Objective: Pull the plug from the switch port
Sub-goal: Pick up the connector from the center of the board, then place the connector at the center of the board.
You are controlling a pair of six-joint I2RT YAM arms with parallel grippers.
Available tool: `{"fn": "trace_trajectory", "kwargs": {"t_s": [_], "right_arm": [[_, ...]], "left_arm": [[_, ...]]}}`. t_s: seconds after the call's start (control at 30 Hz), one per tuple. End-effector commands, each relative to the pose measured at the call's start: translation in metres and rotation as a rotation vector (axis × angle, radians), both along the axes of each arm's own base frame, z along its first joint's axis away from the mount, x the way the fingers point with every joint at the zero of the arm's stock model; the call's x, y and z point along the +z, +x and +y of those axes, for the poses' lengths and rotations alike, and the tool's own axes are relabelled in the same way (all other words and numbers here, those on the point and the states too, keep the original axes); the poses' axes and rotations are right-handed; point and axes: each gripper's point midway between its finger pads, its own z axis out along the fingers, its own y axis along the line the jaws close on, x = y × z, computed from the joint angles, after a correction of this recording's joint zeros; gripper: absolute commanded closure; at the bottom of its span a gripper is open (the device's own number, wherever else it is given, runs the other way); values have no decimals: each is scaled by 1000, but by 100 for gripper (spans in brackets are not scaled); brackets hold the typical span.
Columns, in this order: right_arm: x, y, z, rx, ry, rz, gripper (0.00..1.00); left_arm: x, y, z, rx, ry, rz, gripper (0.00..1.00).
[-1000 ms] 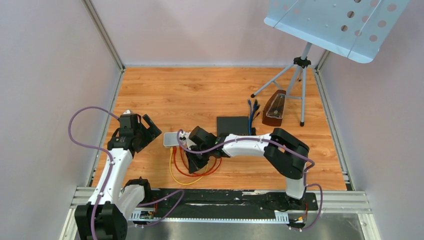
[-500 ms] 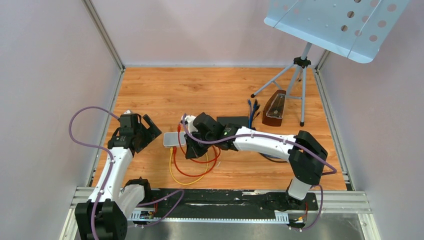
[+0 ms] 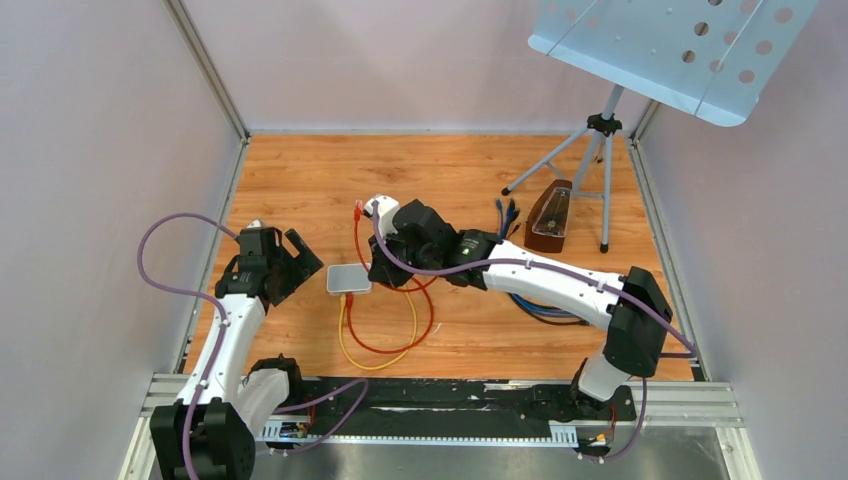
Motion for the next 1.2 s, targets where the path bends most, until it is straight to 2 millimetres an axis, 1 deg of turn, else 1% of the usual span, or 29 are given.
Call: {"fn": "trace_trajectory", "kwargs": {"t_s": [0.0, 0.03, 0.2, 0.27, 0.3, 0.43, 0.57, 0.63, 0.73, 0.8, 0.93, 1.0, 1.07, 1.17], "right_arm": [[10, 51, 2, -46, -20, -134, 100], [11, 61, 7, -41, -15, -136, 100], [-34, 113, 29, -25, -42, -61, 100], [-50, 138, 33, -48, -36, -11, 100], [-57, 147, 37, -44, -23, 20, 100], [-78, 174, 47, -52, 20, 124, 100], [-94, 189, 50, -63, 13, 154, 97], [-106, 191, 48, -84, -4, 206, 96], [-124, 193, 36, -132, -17, 310, 92], [-125, 190, 32, -117, -1, 360, 85], [-108, 178, 24, -82, 27, 386, 67], [-97, 169, 20, -80, 39, 398, 65], [-88, 157, 16, -94, 62, 422, 67], [-74, 134, 11, -124, 143, 467, 68]], "left_arm": [[14, 9, -1, -6, -11, -65, 0], [14, 10, -2, -8, -16, -69, 0], [16, 10, -4, -15, -25, -78, 0], [16, 9, -4, -21, -23, -79, 0], [17, 9, -4, -25, -21, -79, 0], [19, 7, -3, -32, -10, -85, 0], [19, 9, -4, -42, -13, -90, 0], [17, 10, -5, -44, -18, -86, 0], [15, 12, -6, -53, -24, -79, 0], [13, 13, -8, -59, -35, -76, 0], [7, 15, -12, -76, -54, -67, 0], [3, 16, -14, -86, -62, -55, 1], [-2, 17, -15, -95, -68, -38, 4], [-10, 20, -18, -111, -80, -16, 7]]}}
